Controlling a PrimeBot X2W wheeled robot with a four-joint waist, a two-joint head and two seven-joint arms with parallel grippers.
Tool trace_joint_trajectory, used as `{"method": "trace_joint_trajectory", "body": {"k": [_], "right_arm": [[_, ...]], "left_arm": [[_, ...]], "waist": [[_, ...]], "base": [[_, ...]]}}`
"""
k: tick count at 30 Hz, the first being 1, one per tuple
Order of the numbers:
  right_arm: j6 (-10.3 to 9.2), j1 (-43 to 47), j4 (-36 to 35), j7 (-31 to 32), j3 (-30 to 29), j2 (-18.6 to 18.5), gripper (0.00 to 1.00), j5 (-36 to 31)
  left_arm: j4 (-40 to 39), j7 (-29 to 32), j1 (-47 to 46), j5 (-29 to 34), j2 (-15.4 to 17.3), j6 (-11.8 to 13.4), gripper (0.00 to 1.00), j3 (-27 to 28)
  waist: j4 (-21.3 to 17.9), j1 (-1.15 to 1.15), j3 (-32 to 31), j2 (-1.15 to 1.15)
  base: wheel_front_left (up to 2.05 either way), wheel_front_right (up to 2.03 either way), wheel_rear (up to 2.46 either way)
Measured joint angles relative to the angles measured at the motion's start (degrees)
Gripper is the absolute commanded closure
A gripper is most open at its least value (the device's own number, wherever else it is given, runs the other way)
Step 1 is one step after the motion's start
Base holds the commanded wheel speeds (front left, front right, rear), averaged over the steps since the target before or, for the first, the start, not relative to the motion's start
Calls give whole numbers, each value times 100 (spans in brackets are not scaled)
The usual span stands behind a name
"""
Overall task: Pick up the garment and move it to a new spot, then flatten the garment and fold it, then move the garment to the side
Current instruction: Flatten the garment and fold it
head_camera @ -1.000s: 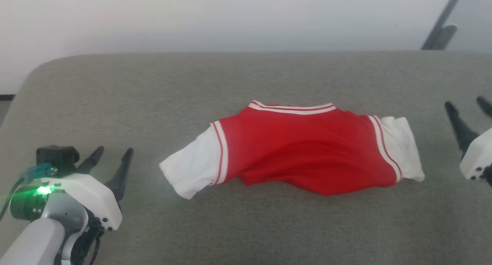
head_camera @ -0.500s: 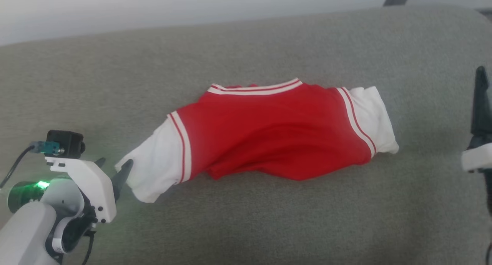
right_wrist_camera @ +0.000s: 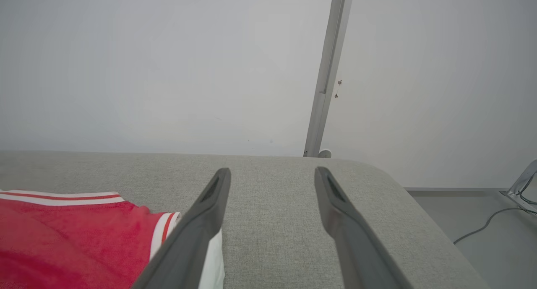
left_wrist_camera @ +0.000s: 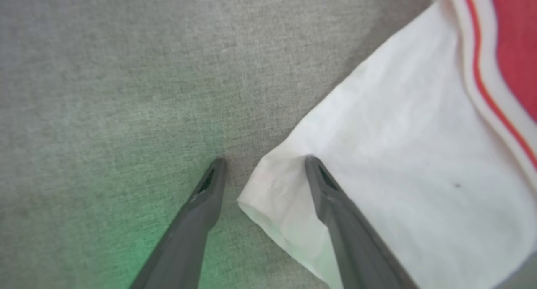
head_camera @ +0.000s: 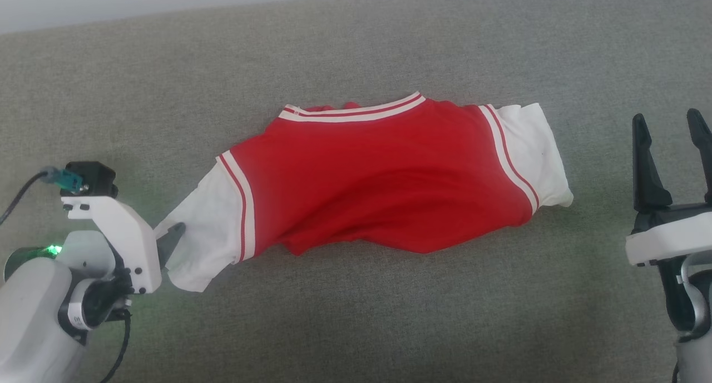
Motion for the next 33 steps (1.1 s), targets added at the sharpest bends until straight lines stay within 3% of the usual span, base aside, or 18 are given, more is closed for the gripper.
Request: {"method": "trace_joint_trajectory", "body": {"k": [2,3,4,5,11,18,32,33], "right_arm": [[1,-5,-3,47,31,-34,0,31],[0,-6,-3,76,38,-48,0,60],[0,-8,-9,120,55,-68,0,86],[0,-9,-19,158,60,-78,0,124],[0,-93,-54,564,216,-148,0,411],[-1,-410,370,1845,728,-563,0,1094],[-3,-1408,1874,3960,1467,-1300,0,2280],[-7,-1457,1919,4086,1539,-1338,45,2377]], "left_arm": [[32,216,-60,-127,-44,91,69,18],[31,333,-89,-138,-40,127,70,4],[31,455,-112,-151,-43,167,89,-2],[34,549,-120,-225,-46,208,100,2],[-52,1058,-166,-425,-46,369,100,-23],[-126,1070,-298,-349,-109,391,100,-112],[48,831,-678,-242,-492,168,100,-330],[67,827,-704,-241,-514,147,100,-331]], "waist": [[11,0,10,0],[17,0,14,0],[27,0,18,0],[37,0,24,0],[100,0,88,0],[237,0,197,0],[711,0,414,0],[734,0,426,0]], "base": [[0,0,0],[0,0,0],[0,0,0],[0,0,0],[0,0,0],[0,0,0],[0,0,0],[0,0,0]]}}
